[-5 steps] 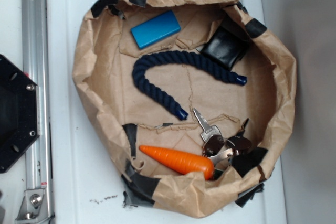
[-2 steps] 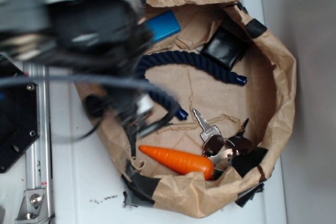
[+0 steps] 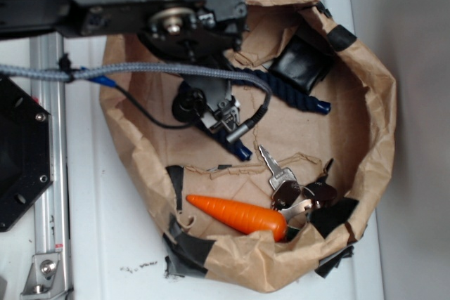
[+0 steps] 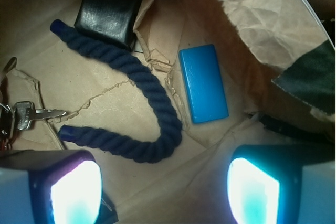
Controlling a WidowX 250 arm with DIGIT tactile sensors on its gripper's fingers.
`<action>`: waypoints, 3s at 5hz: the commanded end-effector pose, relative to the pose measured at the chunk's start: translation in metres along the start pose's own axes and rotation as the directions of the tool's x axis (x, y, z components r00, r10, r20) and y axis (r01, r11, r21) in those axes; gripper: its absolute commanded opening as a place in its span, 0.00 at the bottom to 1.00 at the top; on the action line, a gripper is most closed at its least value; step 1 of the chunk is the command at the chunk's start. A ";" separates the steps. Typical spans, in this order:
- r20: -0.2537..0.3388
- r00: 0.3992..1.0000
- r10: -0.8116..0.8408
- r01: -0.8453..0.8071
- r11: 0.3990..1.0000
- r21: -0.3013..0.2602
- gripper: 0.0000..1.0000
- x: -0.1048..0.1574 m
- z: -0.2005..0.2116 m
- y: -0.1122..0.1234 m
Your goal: Grab the blue block.
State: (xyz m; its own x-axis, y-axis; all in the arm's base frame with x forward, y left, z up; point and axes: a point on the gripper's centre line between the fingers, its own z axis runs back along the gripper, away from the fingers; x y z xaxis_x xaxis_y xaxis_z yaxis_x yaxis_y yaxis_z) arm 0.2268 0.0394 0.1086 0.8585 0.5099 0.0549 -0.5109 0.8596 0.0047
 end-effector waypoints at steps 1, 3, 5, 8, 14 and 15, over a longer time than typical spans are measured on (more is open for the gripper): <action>0.050 0.998 0.038 -0.037 0.999 -0.006 1.00 0.010 0.012 0.011; 0.351 0.849 0.395 -0.388 0.917 -0.093 1.00 0.044 -0.017 -0.001; 0.311 0.857 0.410 -0.405 0.910 -0.084 1.00 0.036 -0.028 -0.004; 0.225 0.881 0.417 -0.415 0.908 -0.055 1.00 0.027 -0.032 -0.011; 0.270 0.853 0.446 -0.485 0.870 0.093 1.00 0.041 -0.068 0.067; 0.277 0.855 0.438 -0.478 0.873 0.096 1.00 0.037 -0.065 0.066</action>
State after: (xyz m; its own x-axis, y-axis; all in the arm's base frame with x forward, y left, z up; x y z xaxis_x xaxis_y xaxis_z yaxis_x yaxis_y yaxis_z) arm 0.2389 0.1021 0.0347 0.5522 0.7786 0.2980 -0.8278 0.5547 0.0848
